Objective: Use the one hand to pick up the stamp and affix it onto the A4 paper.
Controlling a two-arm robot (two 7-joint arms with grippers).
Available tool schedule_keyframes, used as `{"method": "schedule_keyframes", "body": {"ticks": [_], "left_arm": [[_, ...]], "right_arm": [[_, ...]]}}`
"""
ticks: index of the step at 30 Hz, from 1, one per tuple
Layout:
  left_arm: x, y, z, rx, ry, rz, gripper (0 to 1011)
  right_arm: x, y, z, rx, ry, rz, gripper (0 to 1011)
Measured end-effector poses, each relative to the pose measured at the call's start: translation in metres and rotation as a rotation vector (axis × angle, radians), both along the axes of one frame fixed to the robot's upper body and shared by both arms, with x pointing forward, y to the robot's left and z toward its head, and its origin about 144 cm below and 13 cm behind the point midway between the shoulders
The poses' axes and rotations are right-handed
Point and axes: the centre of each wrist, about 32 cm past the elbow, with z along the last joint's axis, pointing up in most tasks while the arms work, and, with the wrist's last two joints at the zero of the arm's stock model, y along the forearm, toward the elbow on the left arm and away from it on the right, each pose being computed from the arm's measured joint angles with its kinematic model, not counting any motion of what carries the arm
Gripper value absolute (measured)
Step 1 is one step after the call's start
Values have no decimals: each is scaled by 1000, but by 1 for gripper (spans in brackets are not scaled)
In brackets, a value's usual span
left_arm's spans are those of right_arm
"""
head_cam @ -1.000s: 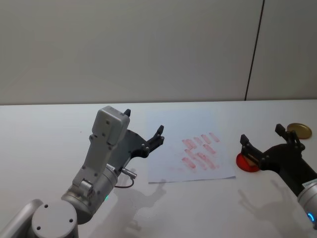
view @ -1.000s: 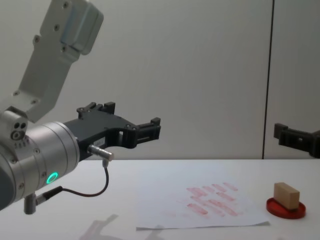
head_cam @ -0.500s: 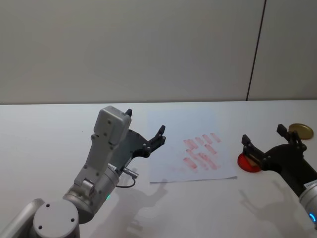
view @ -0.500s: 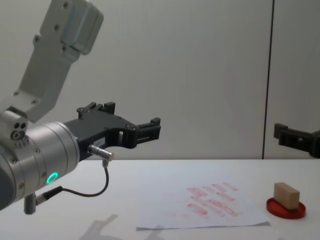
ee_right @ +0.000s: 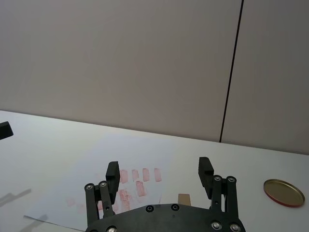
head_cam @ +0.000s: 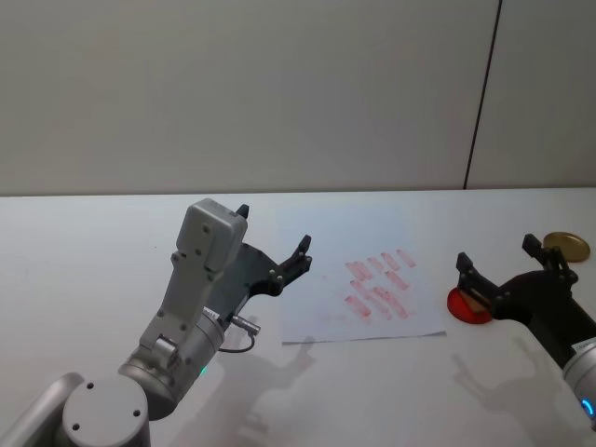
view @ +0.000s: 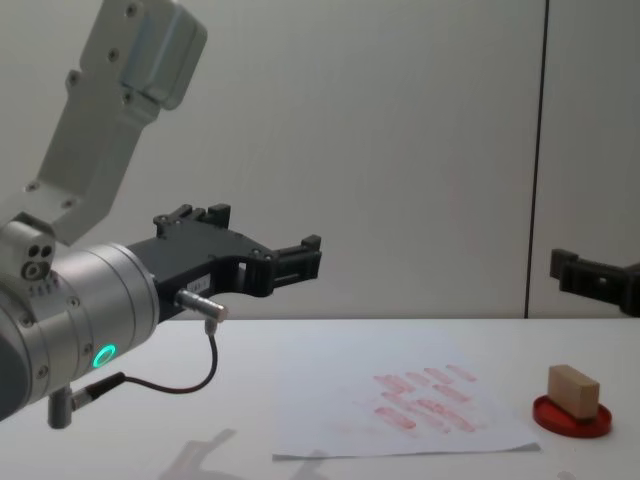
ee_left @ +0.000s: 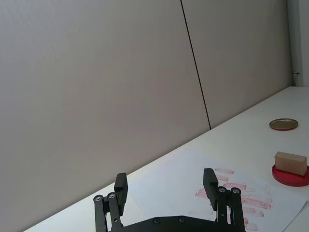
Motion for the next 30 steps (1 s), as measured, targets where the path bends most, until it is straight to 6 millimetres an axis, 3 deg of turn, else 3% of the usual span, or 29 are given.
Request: {"method": "schedule_keyframes", "body": {"ticks": [30], "left_arm": [[0,0,0,0,0,0,993]], "right_arm": [[28,9,1,-5,191,-126,1001]]}}
